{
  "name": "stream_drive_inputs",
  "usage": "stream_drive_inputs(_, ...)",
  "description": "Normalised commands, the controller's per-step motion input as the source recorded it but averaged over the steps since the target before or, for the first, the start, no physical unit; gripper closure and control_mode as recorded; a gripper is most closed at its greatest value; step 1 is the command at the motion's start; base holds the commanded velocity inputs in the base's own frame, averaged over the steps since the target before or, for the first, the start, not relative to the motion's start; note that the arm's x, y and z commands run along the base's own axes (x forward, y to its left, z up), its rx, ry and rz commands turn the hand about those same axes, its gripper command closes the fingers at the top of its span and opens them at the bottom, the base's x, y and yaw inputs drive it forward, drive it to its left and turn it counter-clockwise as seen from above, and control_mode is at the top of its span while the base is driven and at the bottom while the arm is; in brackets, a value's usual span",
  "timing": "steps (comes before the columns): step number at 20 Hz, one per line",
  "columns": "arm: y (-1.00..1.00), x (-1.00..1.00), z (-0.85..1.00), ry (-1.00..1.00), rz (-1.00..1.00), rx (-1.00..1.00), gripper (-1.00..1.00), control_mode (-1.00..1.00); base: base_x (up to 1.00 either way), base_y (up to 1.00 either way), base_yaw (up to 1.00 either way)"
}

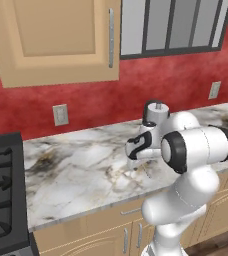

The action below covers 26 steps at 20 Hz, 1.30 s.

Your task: Organize the utensils by type. Pick up the wooden spoons from the counter and place them in the open cabinet. Then pick up the metallic utensils from the counter and place them in the open drawer.

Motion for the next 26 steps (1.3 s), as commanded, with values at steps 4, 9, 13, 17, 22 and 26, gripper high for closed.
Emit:
stream_drive_inputs(4,-0.01,0.25,-0.16,0.06,0.00,0.08,-1.00,-1.00,0.00,0.00,0.00)
stream_drive_inputs(9,0.00,0.10,-0.19,0.00,0.00,0.01,-1.00,-1.00,0.00,0.00,0.00)
stream_drive_inputs(13,0.00,0.00,-0.24,0.00,0.00,0.00,-1.00,-1.00,0.00,0.00,0.00)
stream_drive_inputs(17,0.04,0.00,-0.29,0.00,0.00,0.00,-1.00,-1.00,0.00,0.00,0.00)
stream_drive_inputs(22,0.07,-0.02,-0.25,-0.03,0.00,-0.01,-1.00,-1.00,0.00,0.00,0.00)
stream_drive_inputs(26,0.12,-0.04,-0.19,-0.08,0.00,-0.05,-1.00,-1.00,0.00,0.00,0.00)
